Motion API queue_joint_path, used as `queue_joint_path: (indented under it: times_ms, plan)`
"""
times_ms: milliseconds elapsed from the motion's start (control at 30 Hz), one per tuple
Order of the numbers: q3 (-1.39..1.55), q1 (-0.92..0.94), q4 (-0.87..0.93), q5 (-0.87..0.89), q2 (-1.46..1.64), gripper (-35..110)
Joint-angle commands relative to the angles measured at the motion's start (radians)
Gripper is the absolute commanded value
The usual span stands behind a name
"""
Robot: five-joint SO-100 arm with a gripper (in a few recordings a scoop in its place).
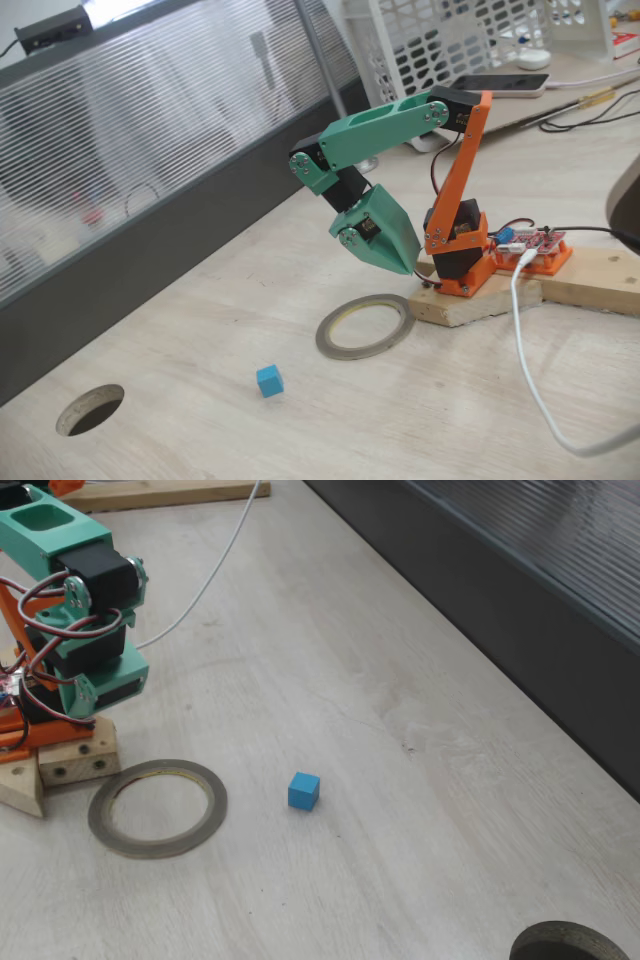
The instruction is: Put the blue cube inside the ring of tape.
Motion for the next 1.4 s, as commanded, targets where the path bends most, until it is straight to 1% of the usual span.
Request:
queue_joint_path:
  times_ms: [0,1100,1167,1367]
  plan:
    - [0.006,0.005,0.002,0.008,0.009,-1]
    - [-0.021,0.008,0.000,0.005,0.026,-1]
    - [-0.080,0.008,0.000,0.002,0.026,-1]
    - [-0.383,0.008,0.000,0.002,0.025,-1]
